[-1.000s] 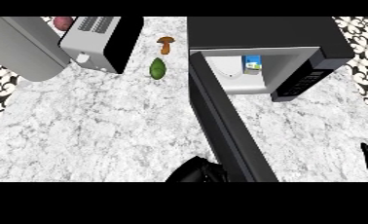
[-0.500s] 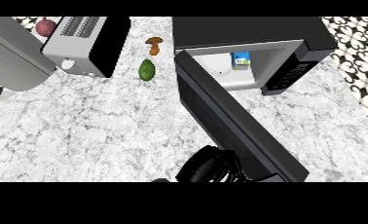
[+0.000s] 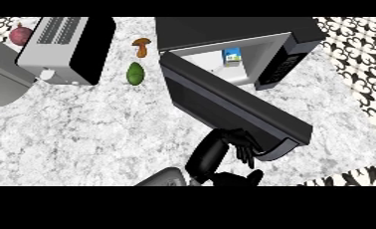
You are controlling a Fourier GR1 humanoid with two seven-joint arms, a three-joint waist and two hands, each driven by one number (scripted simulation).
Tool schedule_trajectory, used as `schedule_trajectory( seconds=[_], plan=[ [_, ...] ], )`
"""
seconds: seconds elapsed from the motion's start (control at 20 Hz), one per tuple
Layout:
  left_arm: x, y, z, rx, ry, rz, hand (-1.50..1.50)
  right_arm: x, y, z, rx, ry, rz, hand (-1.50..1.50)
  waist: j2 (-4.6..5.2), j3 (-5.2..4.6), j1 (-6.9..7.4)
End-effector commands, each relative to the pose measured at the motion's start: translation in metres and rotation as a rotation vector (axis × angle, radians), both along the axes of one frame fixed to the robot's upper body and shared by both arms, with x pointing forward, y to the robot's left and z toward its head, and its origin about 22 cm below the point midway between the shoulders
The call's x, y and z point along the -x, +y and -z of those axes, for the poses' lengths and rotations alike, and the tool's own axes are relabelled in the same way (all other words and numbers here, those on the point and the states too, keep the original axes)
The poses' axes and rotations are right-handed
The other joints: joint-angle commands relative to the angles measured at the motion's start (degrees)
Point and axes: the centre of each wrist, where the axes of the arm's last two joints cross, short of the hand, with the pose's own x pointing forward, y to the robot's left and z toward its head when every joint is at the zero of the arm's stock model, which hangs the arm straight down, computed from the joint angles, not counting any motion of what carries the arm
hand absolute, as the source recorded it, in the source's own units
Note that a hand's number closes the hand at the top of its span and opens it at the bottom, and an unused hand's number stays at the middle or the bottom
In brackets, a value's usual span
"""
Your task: Pick up the milk, place it into the microwave and close the microwave
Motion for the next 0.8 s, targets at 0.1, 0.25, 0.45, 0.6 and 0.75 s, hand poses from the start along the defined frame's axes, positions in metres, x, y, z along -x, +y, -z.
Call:
schedule_trajectory(
  seconds=[0.1, 0.25, 0.45, 0.6, 0.75],
  plan=[
    [-0.023, -0.007, -0.024, 0.109, -0.064, -0.081, -1.50, -0.007, 0.000, -0.011, -0.025, -0.035, -0.059, -1.50, 0.78, 0.07, -3.03],
    [-0.030, -0.010, -0.031, 0.137, -0.071, -0.097, -1.50, -0.011, -0.003, -0.018, -0.024, -0.050, -0.072, -1.50, 1.17, 0.09, -4.35],
    [-0.039, -0.012, -0.035, 0.151, -0.089, -0.128, -1.50, -0.015, -0.005, -0.026, -0.022, -0.052, -0.097, -1.50, 1.35, 0.15, -5.60],
    [-0.046, -0.013, -0.037, 0.149, -0.096, -0.144, -1.50, -0.022, -0.004, -0.030, -0.040, -0.074, -0.123, -1.50, 1.91, 0.23, -6.39],
    [-0.052, -0.014, -0.041, 0.159, -0.103, -0.160, -1.50, -0.026, -0.003, -0.035, -0.043, -0.080, -0.156, -1.50, 2.23, 0.28, -7.18]
  ],
)
